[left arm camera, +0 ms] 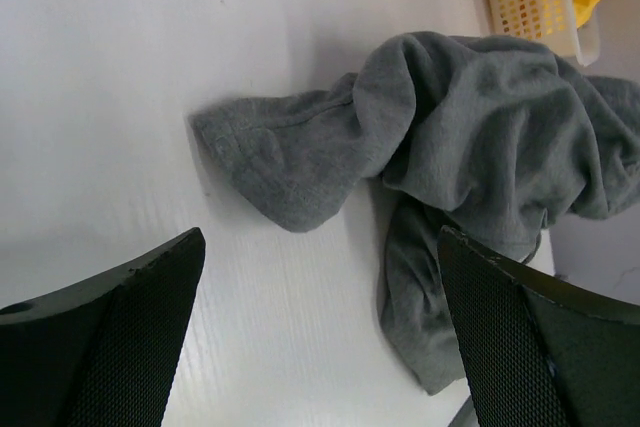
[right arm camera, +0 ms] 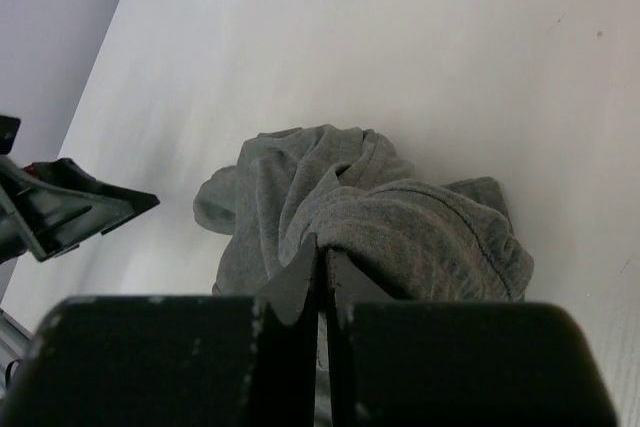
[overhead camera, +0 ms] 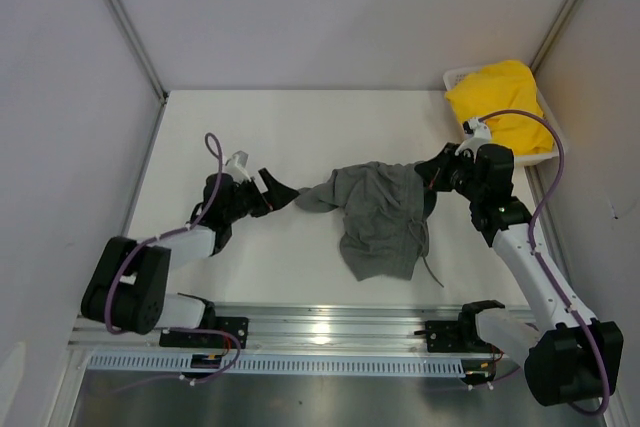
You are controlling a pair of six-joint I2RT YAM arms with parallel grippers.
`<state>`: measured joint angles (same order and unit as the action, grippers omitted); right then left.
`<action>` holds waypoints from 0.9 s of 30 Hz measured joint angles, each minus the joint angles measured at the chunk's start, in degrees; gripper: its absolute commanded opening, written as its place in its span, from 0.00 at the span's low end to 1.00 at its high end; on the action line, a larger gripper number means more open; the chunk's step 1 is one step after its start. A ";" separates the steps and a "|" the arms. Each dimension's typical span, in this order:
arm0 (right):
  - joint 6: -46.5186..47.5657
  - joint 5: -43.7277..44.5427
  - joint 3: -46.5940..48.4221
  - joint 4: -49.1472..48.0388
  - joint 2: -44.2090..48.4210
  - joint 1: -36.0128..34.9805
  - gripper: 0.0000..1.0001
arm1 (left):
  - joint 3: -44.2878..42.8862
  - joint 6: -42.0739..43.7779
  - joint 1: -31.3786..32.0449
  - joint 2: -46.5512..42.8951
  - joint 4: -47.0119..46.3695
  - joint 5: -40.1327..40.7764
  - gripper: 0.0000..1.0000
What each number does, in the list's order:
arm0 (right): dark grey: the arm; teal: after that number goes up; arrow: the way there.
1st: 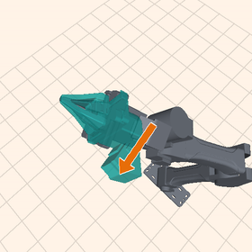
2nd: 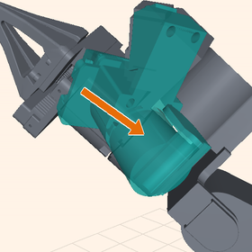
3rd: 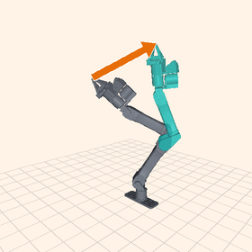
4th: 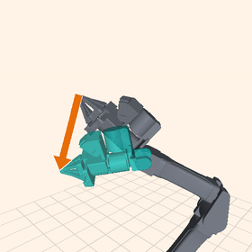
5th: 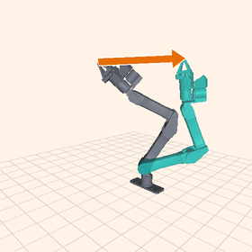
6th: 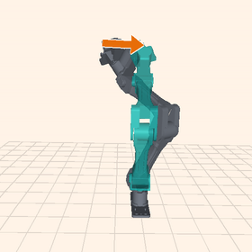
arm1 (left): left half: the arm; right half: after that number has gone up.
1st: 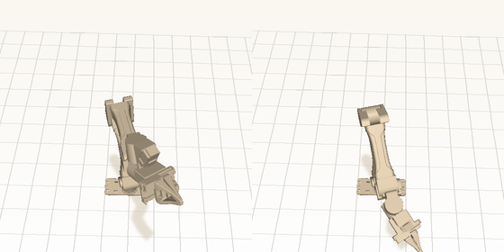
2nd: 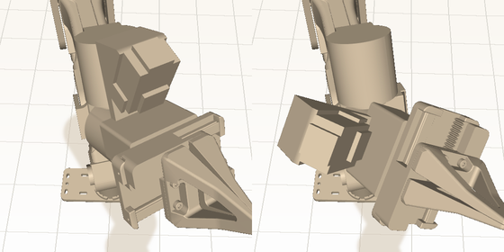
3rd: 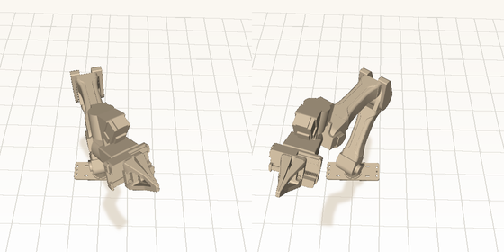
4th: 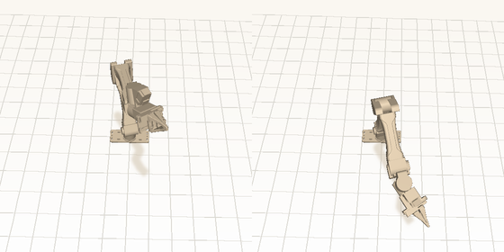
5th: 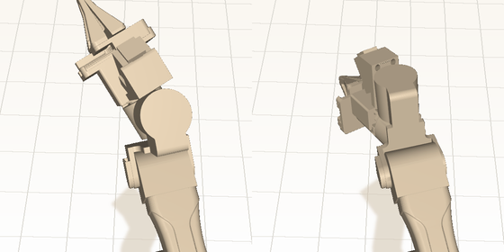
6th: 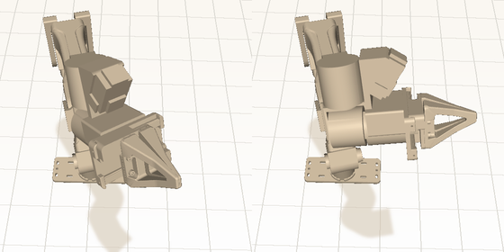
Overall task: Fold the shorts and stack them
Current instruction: Flatten the shorts out
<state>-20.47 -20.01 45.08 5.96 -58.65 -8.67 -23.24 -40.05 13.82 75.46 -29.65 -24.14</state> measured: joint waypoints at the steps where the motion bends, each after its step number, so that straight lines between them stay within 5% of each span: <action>1: 0.02 0.00 0.00 0.00 0.04 0.00 0.00 | -1.09 -1.25 0.04 2.23 -0.39 -0.07 0.99; 8: 0.02 0.00 -0.09 0.02 0.04 0.00 0.00 | -9.97 -7.30 1.64 14.45 1.55 -0.15 0.98; 11: 0.04 0.00 -0.09 0.02 0.07 0.00 0.00 | -14.60 -9.01 3.52 19.12 2.49 -0.59 0.88; 18: -0.22 -0.11 -0.09 0.00 0.07 0.00 0.00 | -16.79 -15.56 6.05 25.53 1.81 -1.33 0.40; 19: -0.31 -0.28 -0.09 -0.02 0.07 0.00 0.00 | -16.81 -16.33 6.21 26.49 1.18 -1.55 0.21; 21: -0.44 -0.55 -0.09 -0.02 0.04 0.00 0.00 | -16.81 -18.10 6.47 28.37 -0.31 -1.95 0.00; 27: -0.44 -1.09 0.20 0.11 -0.17 0.00 0.00 | -21.16 -17.55 6.73 29.94 1.36 -3.96 0.00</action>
<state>-20.91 -21.10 45.28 6.07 -58.83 -8.67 -44.40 -57.60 20.56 105.41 -28.29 -28.10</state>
